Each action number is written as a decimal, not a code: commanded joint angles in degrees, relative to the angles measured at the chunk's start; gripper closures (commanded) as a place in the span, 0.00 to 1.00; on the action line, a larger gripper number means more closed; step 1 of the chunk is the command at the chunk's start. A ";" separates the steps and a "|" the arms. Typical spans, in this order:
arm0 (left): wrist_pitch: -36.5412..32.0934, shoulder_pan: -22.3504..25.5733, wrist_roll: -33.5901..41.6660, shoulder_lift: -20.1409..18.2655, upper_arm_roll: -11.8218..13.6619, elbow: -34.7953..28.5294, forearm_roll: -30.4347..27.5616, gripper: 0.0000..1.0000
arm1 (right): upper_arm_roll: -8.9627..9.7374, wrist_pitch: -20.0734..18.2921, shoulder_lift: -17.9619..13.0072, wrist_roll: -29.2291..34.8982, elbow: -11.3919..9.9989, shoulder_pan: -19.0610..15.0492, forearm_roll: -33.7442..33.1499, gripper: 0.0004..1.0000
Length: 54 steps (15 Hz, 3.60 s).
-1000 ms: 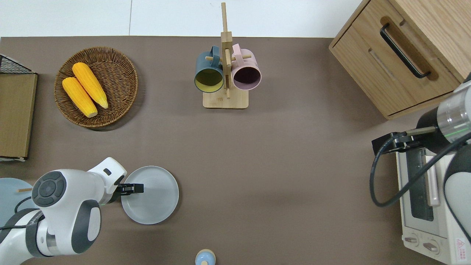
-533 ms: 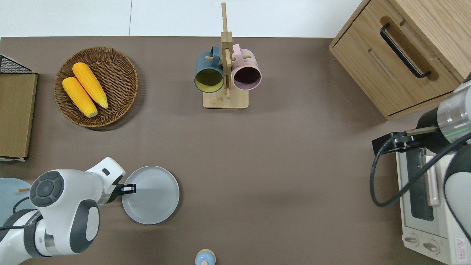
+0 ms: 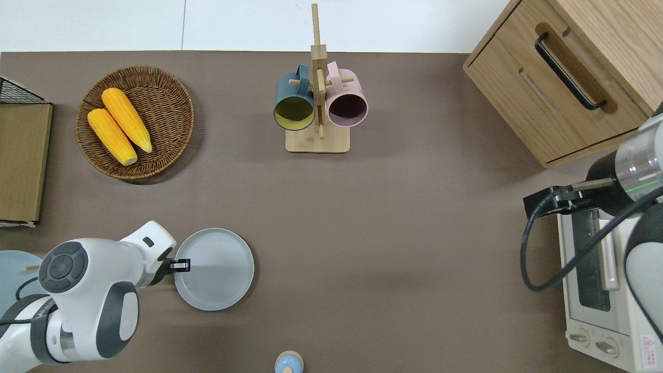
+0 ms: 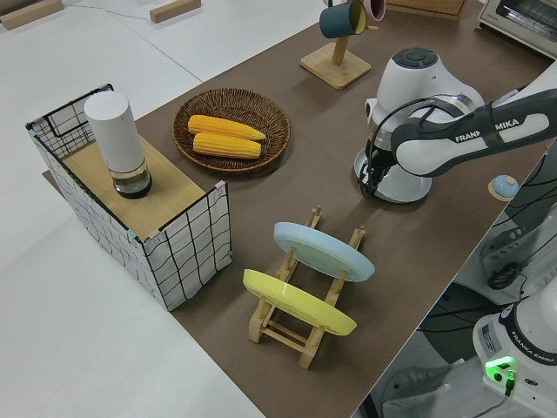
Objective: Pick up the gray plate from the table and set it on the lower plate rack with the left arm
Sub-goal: 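Lift the gray plate with the left gripper toward the plate rack, then lower the gray plate upright into the rack's lower slot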
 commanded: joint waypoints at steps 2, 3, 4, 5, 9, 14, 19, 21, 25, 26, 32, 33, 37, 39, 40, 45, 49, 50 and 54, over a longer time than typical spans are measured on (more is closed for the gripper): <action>-7.72 0.05 -0.02 -0.48 1.06 6.57 0.24 1.00 | 1.21 -0.62 -0.12 0.68 0.41 -1.32 -0.37 0.02; -9.48 0.05 -0.10 -0.48 1.15 8.24 0.24 1.00 | 1.21 -0.62 -0.12 0.68 0.41 -1.32 -0.37 0.02; -11.15 0.23 -0.19 -0.48 1.15 10.08 0.24 1.00 | 1.21 -0.62 -0.12 0.68 0.41 -1.32 -0.37 0.02; -12.99 0.32 -0.37 -0.57 1.23 12.02 0.24 1.00 | 1.21 -0.62 -0.12 0.68 0.41 -1.32 -0.37 0.02; -22.92 0.49 -0.81 -0.65 2.20 21.07 0.42 1.00 | 1.21 -0.62 -0.12 0.68 0.41 -1.32 -0.37 0.02; -31.81 0.49 -0.46 -0.57 2.90 28.63 0.59 1.00 | 1.13 -0.62 -0.20 0.68 0.41 -1.32 -0.37 0.02; -36.48 0.41 -0.63 0.14 2.82 32.07 4.11 1.00 | 1.21 -0.62 -0.12 0.68 0.41 -1.32 -0.37 0.02; -36.92 0.23 -0.90 0.49 2.73 32.16 7.34 1.00 | 1.21 -0.70 -0.12 0.68 0.41 -1.32 -0.37 0.02; -40.25 -0.56 -1.33 0.66 2.03 32.25 17.71 1.00 | 1.21 -0.70 -0.12 0.68 0.41 -1.32 -0.37 0.02; -41.74 -0.74 -2.29 0.66 1.85 32.60 20.34 1.00 | 1.21 -0.62 -0.12 0.68 0.41 -1.32 -0.37 0.02; -49.04 -0.74 -6.43 2.33 -1.31 32.78 38.53 1.00 | 1.21 -0.62 -0.12 0.68 0.41 -1.32 -0.37 0.02; -50.18 -0.65 -6.61 2.60 -1.49 32.95 41.17 1.00 | 1.21 -0.62 -0.12 0.68 0.41 -1.32 -0.37 0.02; -52.82 -0.56 -6.70 4.44 -1.58 33.04 48.39 1.00 | 1.13 -0.62 -0.12 0.68 0.41 -1.32 -0.37 0.02; -53.70 -0.47 -7.31 5.14 -1.49 33.04 49.98 1.00 | 1.21 -0.62 -0.12 0.68 0.41 -1.32 -0.37 0.02; -54.40 -0.56 -8.70 5.76 -1.58 33.04 51.12 1.00 | 1.13 -0.62 -0.12 0.68 0.41 -1.32 -0.37 0.02; -56.34 -0.74 -14.34 9.01 -1.58 32.60 53.50 1.00 | 1.21 -0.62 -0.12 0.68 0.41 -1.32 -0.37 0.02; -56.43 -0.74 -17.50 10.94 -1.66 32.25 53.50 1.00 | 1.13 -0.62 -0.12 0.68 0.41 -1.32 -0.37 0.02; -56.43 -0.74 -17.68 11.21 -1.67 32.16 53.50 1.00 | 1.21 -0.70 -0.12 0.68 0.41 -1.32 -0.37 0.02; -56.34 -0.74 -17.68 13.49 -1.75 31.99 52.98 0.86 | 1.13 -0.62 -0.12 0.68 0.41 -1.32 -0.37 0.02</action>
